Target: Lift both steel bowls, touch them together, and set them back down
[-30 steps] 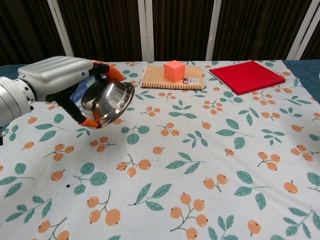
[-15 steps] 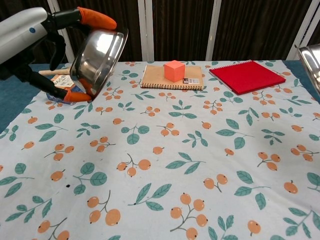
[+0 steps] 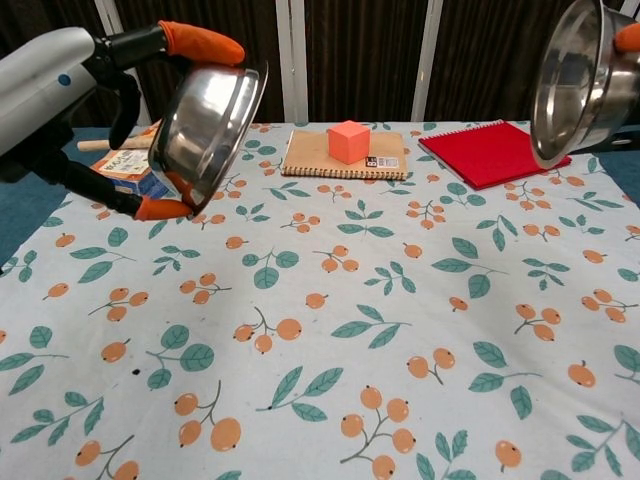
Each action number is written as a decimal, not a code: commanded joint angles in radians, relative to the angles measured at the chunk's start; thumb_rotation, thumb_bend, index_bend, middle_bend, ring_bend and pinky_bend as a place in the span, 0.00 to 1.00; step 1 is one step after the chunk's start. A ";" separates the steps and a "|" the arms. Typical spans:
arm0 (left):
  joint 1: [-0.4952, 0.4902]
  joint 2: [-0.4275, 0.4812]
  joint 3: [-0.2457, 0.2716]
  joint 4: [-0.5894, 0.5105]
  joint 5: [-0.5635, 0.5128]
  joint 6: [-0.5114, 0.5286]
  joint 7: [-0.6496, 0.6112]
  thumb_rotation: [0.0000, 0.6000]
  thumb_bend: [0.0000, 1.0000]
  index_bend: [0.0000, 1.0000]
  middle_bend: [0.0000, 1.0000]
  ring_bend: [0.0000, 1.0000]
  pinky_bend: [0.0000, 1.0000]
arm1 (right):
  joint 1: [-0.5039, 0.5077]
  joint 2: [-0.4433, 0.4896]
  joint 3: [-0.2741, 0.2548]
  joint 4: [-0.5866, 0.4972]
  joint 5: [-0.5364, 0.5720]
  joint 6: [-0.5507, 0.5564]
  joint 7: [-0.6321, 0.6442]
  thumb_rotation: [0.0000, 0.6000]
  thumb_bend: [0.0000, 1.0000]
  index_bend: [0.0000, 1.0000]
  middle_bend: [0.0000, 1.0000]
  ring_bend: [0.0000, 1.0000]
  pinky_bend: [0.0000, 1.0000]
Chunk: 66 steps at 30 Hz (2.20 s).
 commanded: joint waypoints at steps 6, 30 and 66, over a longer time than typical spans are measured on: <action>-0.021 -0.039 -0.028 0.026 0.036 0.049 0.015 1.00 0.48 0.46 0.57 0.46 0.70 | 0.075 -0.020 -0.105 0.083 -0.182 0.085 0.239 1.00 0.39 0.69 0.55 0.54 0.75; -0.115 -0.193 -0.052 0.131 0.061 0.018 0.068 1.00 0.48 0.46 0.57 0.46 0.70 | 0.180 -0.011 -0.234 -0.066 -0.118 0.125 0.082 1.00 0.39 0.69 0.55 0.54 0.76; -0.219 -0.345 -0.070 0.217 0.089 0.034 0.096 1.00 0.48 0.46 0.57 0.46 0.70 | 0.130 0.055 -0.217 -0.442 0.170 0.129 -0.274 1.00 0.43 0.69 0.55 0.54 0.75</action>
